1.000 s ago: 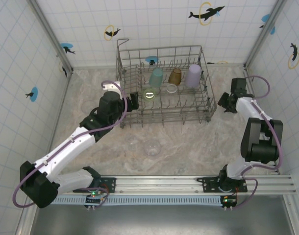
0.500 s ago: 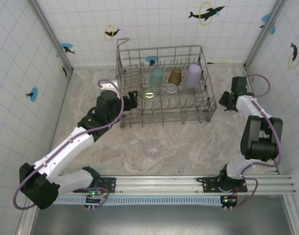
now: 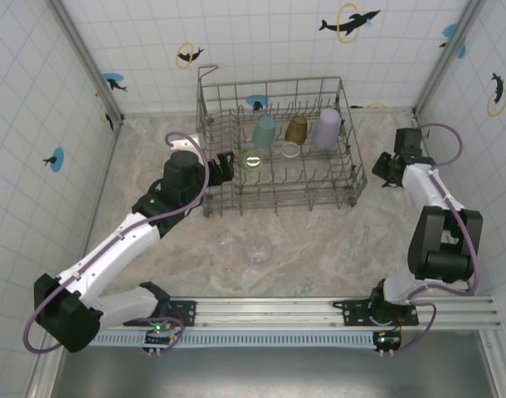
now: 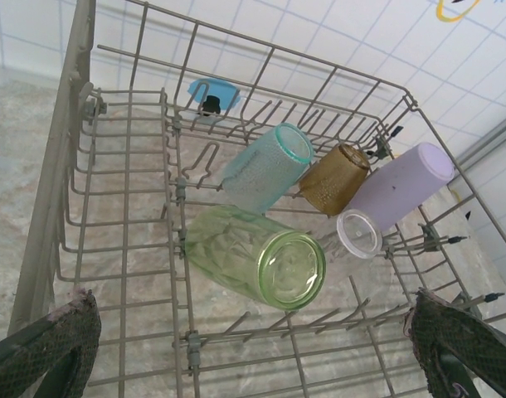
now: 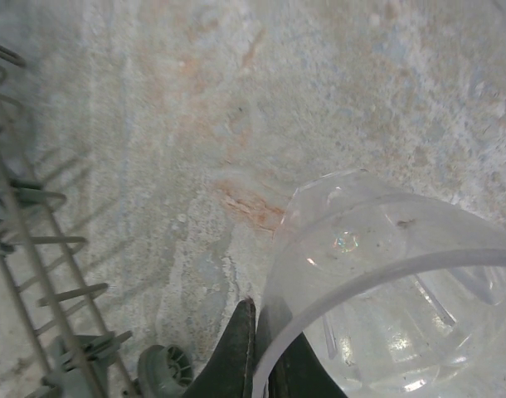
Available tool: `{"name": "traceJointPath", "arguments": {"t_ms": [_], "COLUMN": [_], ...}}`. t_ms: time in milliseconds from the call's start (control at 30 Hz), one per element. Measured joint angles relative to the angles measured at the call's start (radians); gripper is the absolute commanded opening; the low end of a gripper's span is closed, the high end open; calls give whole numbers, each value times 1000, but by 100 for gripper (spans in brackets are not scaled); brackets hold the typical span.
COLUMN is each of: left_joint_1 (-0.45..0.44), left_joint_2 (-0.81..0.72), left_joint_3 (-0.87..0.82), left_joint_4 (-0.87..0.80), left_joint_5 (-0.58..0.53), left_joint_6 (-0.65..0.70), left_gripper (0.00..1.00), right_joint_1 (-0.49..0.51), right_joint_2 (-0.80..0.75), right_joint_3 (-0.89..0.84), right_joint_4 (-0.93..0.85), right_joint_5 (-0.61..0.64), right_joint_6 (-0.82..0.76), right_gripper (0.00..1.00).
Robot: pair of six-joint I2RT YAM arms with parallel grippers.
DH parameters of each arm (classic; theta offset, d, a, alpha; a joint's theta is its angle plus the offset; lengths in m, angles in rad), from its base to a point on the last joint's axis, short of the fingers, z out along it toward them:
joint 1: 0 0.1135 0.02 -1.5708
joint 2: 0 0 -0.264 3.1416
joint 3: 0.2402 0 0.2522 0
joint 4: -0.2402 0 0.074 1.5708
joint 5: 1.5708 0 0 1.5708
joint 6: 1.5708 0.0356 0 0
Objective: Load the cups into the dish rack
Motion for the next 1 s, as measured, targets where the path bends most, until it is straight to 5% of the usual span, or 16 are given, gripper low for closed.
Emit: {"name": "traceJointPath", "arguments": {"t_ms": [467,1000], "left_joint_1": [0,0], "left_joint_2": [30,68], "left_joint_3": [13,32], "left_joint_4": [45,101], "left_joint_5": [58,181], "left_joint_6": [-38,-104], "left_gripper": [97,98], "right_joint_1": [35,245], "right_joint_2": [-154,-307], "right_joint_3": [0,-93], "right_joint_4": [53,272], "right_joint_5": [-119,-217], "right_joint_6": [33,87], "right_gripper": [0,0]}}
